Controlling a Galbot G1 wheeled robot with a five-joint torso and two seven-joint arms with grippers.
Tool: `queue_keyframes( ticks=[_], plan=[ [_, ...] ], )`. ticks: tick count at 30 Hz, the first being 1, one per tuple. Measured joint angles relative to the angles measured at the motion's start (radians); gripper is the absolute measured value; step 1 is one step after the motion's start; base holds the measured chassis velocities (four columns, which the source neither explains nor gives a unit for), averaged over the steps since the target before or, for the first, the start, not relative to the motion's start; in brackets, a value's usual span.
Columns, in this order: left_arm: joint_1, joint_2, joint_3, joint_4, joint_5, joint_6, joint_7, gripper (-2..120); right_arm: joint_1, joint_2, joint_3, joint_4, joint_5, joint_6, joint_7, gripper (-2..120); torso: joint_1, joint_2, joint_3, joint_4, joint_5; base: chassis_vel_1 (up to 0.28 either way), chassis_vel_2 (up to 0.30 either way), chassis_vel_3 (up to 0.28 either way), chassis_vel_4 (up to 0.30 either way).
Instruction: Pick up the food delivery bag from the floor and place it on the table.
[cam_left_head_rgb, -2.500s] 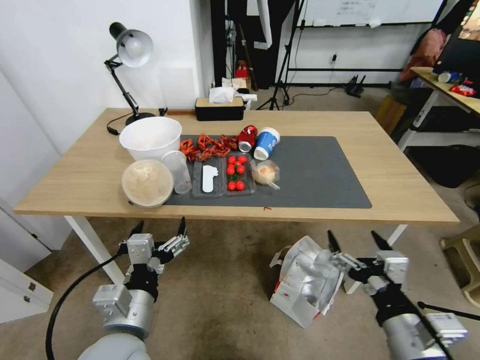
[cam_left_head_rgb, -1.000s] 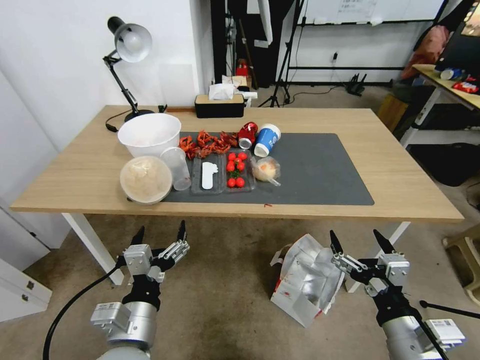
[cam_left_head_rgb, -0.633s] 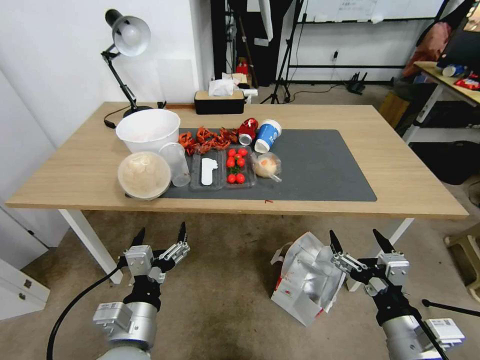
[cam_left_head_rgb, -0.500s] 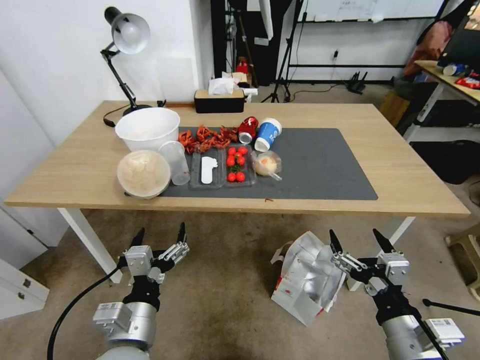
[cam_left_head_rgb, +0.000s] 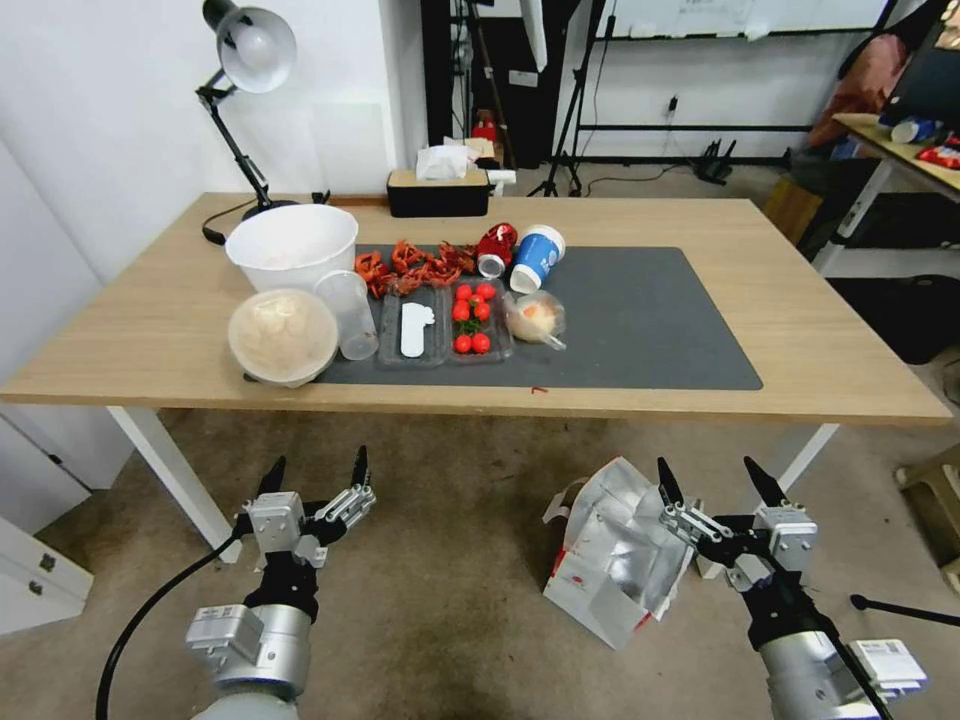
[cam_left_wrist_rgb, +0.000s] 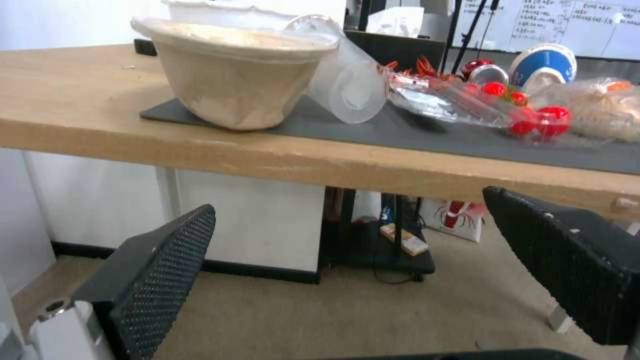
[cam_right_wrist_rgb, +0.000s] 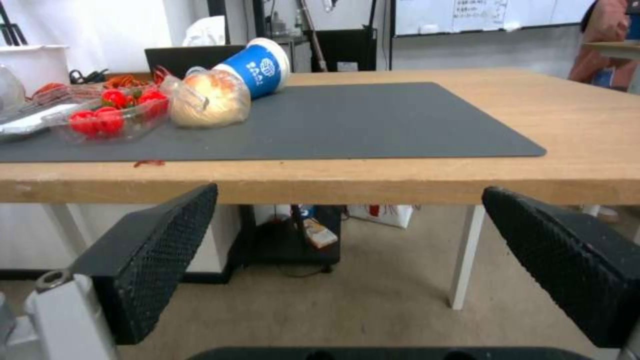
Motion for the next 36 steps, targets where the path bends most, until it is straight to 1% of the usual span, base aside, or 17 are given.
queue_keyframes(
  ticks=[1,4,12,15,19,21,22,26,36],
  plan=[
    [0.000,0.000,0.000,0.000,0.000,0.000,0.000,100,0.000,0.000,0.000,0.000,0.000,0.000,0.000,100,0.000,0.000,0.000,0.0000,0.0000,0.000,0.000,0.000,0.000],
    [-0.002,0.000,0.001,0.003,0.004,0.001,-0.001,100,-0.001,0.002,-0.003,-0.003,0.002,0.006,-0.001,100,-0.009,-0.021,-0.012,0.0000,0.0000,0.000,0.000,0.000,0.000],
    [-0.004,0.000,0.000,0.004,0.005,0.003,-0.006,100,-0.002,0.008,-0.017,-0.010,-0.001,0.021,-0.001,100,-0.022,-0.050,-0.029,0.0000,0.0000,0.000,0.000,0.000,0.000],
    [-0.004,0.002,-0.001,0.006,0.002,0.004,-0.012,100,-0.002,0.009,-0.020,-0.014,-0.008,0.028,-0.004,100,-0.030,-0.071,-0.041,0.0000,0.0000,0.000,0.000,0.000,0.000],
    [-0.004,0.002,-0.001,0.006,0.002,0.006,-0.017,100,-0.002,0.009,-0.020,-0.014,-0.015,0.031,-0.006,100,-0.034,-0.081,-0.047,0.0000,0.0000,0.000,0.000,0.000,0.000],
    [-0.006,0.002,0.000,0.006,0.002,0.008,-0.017,100,-0.002,0.011,-0.020,-0.015,-0.018,0.033,-0.008,100,-0.041,-0.096,-0.056,0.0000,0.0000,0.000,0.000,0.000,0.000],
    [-0.006,0.002,0.000,0.006,0.002,0.008,-0.017,100,-0.002,0.011,-0.020,-0.015,-0.018,0.033,-0.008,100,-0.041,-0.096,-0.056,0.0000,0.0000,0.000,0.000,0.000,0.000],
    [-0.010,0.001,0.001,0.007,0.001,0.010,-0.018,100,-0.001,0.011,-0.020,-0.021,-0.018,0.038,-0.011,100,-0.050,-0.119,-0.068,0.0000,0.0000,0.000,0.000,0.000,0.000],
    [-0.009,0.000,-0.002,0.007,0.001,0.010,-0.018,100,0.001,0.011,-0.024,-0.025,-0.010,0.046,-0.017,100,-0.066,-0.159,-0.093,0.0000,0.0000,0.000,0.000,0.000,0.000]
  ],
)
